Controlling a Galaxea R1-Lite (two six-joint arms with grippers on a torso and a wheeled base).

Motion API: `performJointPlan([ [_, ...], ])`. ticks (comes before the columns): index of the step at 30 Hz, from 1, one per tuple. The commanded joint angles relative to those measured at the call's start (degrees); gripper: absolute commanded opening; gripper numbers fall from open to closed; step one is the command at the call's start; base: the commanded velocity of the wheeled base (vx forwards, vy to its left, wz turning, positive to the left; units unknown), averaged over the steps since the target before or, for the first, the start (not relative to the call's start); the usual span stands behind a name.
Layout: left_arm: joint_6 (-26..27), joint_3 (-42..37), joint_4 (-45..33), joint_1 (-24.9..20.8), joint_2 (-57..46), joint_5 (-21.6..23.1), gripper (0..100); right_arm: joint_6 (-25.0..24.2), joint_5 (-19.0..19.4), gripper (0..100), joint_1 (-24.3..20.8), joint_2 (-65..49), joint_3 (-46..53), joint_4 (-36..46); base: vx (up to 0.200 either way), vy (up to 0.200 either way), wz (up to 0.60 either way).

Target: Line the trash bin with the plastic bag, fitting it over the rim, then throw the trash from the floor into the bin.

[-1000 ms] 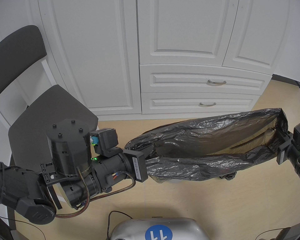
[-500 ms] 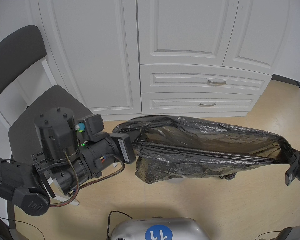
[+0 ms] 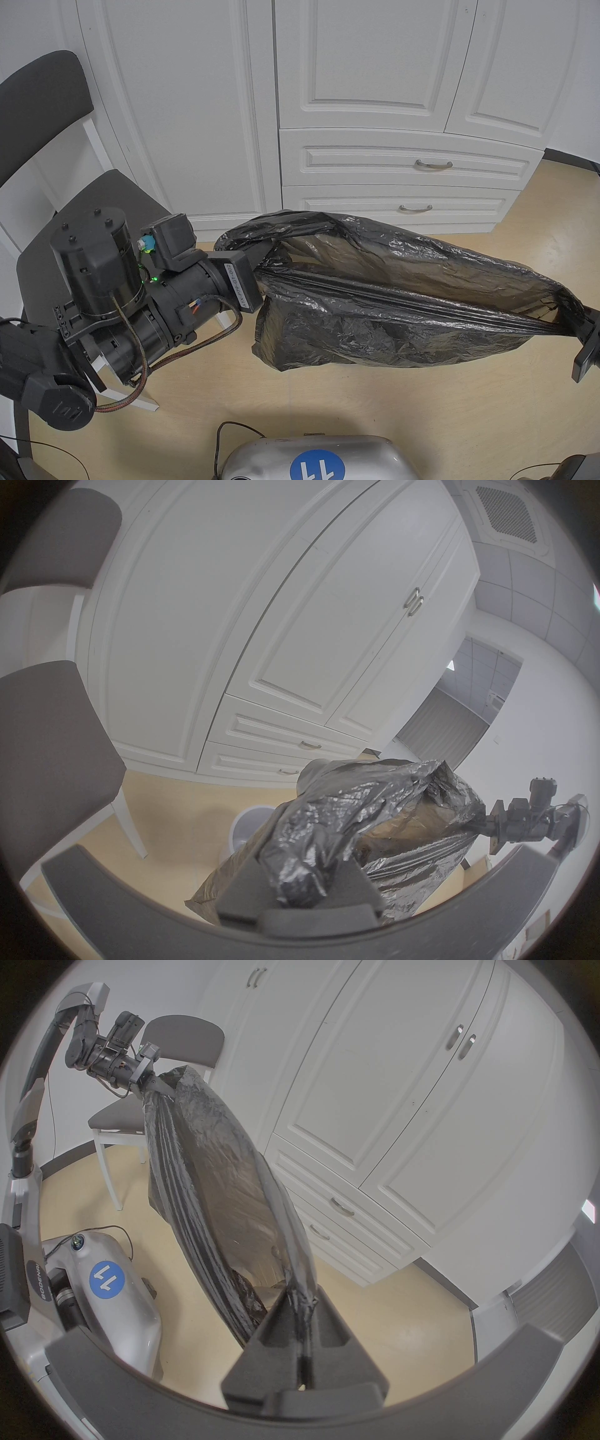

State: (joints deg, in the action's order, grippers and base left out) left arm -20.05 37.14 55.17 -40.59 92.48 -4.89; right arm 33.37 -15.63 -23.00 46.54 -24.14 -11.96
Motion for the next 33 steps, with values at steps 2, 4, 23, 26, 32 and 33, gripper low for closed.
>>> performJointPlan([
  [2, 2.83, -2.60, 2.31, -0.19, -0.37, 0.32, 0, -0.32, 0.07, 0, -0.02, -0.40, 0.06, -0.26, 0.000, 0.000, 0.00],
  [4, 3.62, -3.83, 4.24, -0.27, -0.37, 0.58, 0, -0.32, 0.07, 0, 0.06, -0.14, -0.03, -0.26, 0.000, 0.000, 0.00],
  [23, 6.78, -7.17, 7.05, -2.21, 0.51, 2.34, 0, -2.34, 0.77, 0, -0.11, 3.91, -0.21, -3.25, 0.000, 0.000, 0.00],
  [26, 6.78, -7.09, 7.14, -2.38, 0.51, 2.25, 0, -3.75, 1.39, 0, -0.20, 5.31, -0.12, -4.92, 0.000, 0.000, 0.00],
  [32, 6.25, -6.21, 11.53, -3.09, 1.92, 2.08, 0, -10.43, 1.39, 0, -4.42, 9.27, -0.12, -13.00, 0.000, 0.000, 0.00],
  [33, 6.17, -6.21, 12.76, -3.09, 2.27, 2.08, 0, -10.87, 1.30, 0, -4.59, 9.53, -0.12, -13.62, 0.000, 0.000, 0.00],
])
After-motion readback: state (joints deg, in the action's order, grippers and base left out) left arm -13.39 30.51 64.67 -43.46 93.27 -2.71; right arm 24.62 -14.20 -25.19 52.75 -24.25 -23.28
